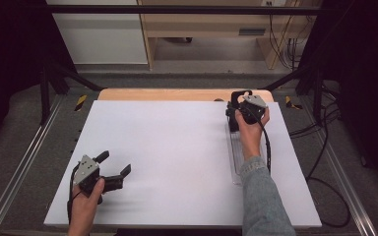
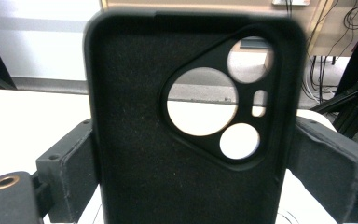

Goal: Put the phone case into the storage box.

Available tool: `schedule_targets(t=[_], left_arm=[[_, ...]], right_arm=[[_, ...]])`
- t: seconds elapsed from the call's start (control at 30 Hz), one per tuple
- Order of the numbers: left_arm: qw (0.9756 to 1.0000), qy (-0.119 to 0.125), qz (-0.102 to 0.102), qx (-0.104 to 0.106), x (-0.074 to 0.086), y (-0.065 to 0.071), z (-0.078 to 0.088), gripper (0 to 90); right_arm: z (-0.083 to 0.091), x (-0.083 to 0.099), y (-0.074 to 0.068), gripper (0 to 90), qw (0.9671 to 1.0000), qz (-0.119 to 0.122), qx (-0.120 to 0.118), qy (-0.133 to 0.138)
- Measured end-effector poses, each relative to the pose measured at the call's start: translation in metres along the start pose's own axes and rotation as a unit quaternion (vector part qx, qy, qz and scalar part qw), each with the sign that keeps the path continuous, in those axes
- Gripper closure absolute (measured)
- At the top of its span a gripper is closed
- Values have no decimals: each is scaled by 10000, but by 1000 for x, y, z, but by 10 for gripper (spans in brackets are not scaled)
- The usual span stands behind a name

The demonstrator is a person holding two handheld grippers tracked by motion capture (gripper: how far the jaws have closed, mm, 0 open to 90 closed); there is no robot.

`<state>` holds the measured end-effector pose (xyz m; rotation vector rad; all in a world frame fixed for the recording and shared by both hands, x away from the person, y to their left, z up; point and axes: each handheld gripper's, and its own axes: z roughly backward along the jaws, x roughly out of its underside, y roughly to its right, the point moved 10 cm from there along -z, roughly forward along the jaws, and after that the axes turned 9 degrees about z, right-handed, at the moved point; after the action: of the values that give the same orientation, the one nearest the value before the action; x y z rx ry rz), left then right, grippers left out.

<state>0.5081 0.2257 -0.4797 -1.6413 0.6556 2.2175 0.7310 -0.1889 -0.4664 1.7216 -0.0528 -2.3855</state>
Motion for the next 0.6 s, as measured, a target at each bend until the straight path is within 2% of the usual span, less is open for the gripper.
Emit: schedule_targets(t=[0.33,0.5,0.6], left_arm=[[10000,6,6,-5,0,0,0,33],[10000,-6,2,0,0,0,0,33],[10000,16,-10,-1,-1,0,0,33]], right_arm=[[1,-1,2,53,9999,-93,52,13],[4,-5,3,51,9999,-133,4,30],[8,-8,4,43,9999,-93,33,66]])
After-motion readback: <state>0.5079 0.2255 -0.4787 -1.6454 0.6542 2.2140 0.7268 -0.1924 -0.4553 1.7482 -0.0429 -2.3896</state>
